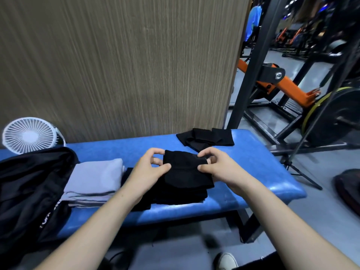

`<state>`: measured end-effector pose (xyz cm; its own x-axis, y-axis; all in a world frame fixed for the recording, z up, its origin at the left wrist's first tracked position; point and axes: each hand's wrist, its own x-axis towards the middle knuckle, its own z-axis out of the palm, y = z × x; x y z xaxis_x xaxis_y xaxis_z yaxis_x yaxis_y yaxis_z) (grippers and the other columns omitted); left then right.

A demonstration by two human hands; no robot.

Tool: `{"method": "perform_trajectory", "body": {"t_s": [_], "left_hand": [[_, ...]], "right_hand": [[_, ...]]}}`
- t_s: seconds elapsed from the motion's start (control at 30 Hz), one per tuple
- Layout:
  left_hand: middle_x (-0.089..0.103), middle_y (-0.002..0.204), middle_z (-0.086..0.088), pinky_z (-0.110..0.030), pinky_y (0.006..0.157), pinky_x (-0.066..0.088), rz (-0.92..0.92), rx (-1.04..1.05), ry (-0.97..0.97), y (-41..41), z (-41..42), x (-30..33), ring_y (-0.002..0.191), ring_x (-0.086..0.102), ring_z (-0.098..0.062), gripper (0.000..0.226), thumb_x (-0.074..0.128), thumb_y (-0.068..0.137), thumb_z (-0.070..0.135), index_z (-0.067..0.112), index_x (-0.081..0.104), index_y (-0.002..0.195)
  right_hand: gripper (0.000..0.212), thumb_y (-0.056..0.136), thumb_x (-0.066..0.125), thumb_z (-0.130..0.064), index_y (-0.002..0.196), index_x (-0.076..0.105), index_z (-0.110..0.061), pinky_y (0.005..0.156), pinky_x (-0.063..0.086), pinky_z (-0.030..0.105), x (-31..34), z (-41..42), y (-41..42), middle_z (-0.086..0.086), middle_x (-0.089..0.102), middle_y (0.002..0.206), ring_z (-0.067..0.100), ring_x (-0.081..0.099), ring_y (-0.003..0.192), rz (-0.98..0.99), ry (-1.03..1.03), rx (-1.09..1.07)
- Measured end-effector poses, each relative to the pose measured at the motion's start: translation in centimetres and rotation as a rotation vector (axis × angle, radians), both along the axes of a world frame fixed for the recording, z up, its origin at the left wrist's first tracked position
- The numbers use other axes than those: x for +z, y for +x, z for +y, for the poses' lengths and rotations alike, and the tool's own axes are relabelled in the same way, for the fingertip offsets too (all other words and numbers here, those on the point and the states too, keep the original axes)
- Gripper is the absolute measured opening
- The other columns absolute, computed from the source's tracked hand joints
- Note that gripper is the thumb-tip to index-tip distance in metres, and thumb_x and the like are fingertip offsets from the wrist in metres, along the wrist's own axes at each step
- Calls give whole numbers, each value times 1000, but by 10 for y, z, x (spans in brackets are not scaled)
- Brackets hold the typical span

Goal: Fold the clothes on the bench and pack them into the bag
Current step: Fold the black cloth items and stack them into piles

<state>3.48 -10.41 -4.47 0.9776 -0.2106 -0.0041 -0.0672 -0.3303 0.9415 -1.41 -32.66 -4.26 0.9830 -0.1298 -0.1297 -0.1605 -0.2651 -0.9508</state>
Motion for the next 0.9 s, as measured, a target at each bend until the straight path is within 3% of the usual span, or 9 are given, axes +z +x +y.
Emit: {"method": "perform_trajectory", "body": {"t_s": [0.1, 0.27, 0.37, 0.43, 0.5, 0.6, 0.7, 0.8, 0.9], "left_hand": [[65, 89, 4, -24, 64, 40, -56, 4, 108, 0, 3, -7, 64, 54, -1, 37, 71, 85, 25, 45, 55, 112], [51, 104, 11, -27, 80, 48, -223, -64, 339, 3, 10, -19, 73, 54, -3, 32, 66, 88, 38, 49, 57, 117], [42, 114, 16, -32, 83, 49, -343, -7, 412, 0, 8, -19, 94, 56, -7, 29, 61, 91, 41, 46, 58, 119], [43, 119, 16, -32, 87, 46, -448, 40, 391, -1, 5, -13, 110, 51, -7, 26, 59, 92, 38, 42, 60, 119], [48, 122, 17, -29, 92, 41, -563, 40, 390, 0, 1, -7, 116, 46, -6, 25, 55, 95, 36, 36, 64, 118], [49, 138, 16, -35, 106, 37, -662, -78, 538, 2, -9, -8, 131, 41, -8, 43, 38, 94, 45, 32, 61, 128], [34, 155, 17, -32, 118, 18, -635, -208, 726, -1, -13, -20, 148, 19, -5, 61, 20, 93, 51, 30, 44, 146], [14, 162, 19, -29, 121, 1, -550, -298, 868, 2, -6, -32, 150, 3, -1, 78, -1, 84, 57, 32, 19, 156], [4, 164, 19, -33, 123, 0, -491, -332, 924, 7, 1, -38, 150, -2, 0, 63, 10, 98, 53, 32, 9, 157]], "right_hand": [[26, 88, 69, -8, 109, 57, -15, 46, 48, 32, -3, 0, -2, 12, 44, 78, 26, 51, 59, 78, -74, 84], [29, 88, 71, -24, 112, 54, -25, 47, 45, 27, -3, -1, 1, 2, 50, 82, 14, 51, 60, 106, -390, 158], [26, 90, 68, -35, 112, 55, -32, 68, 51, 25, -2, -6, 5, -4, 52, 91, 8, 51, 71, -17, -567, 116], [26, 91, 65, -41, 114, 55, -35, 92, 50, 36, -5, -5, 7, -11, 45, 101, 3, 52, 89, -141, -653, 65], [32, 92, 62, -45, 121, 56, -35, 102, 43, 40, -6, 1, 6, -10, 43, 114, 10, 50, 112, -244, -669, 65], [55, 91, 49, -55, 141, 48, -33, 112, 32, 41, -11, 16, 7, -4, 41, 140, 18, 38, 133, -262, -780, 177], [63, 100, 42, -53, 157, 26, -31, 122, 13, 39, -22, 26, 8, -1, 21, 164, 16, 12, 152, -175, -869, 316], [66, 103, 37, -52, 159, 9, -32, 124, 4, 40, -37, 30, 7, -5, 8, 168, 13, -2, 154, -103, -893, 392], [78, 92, 21, -69, 159, 4, -33, 125, 6, 41, -50, 34, 8, -4, 7, 168, 15, -2, 154, -137, -938, 384]]}}
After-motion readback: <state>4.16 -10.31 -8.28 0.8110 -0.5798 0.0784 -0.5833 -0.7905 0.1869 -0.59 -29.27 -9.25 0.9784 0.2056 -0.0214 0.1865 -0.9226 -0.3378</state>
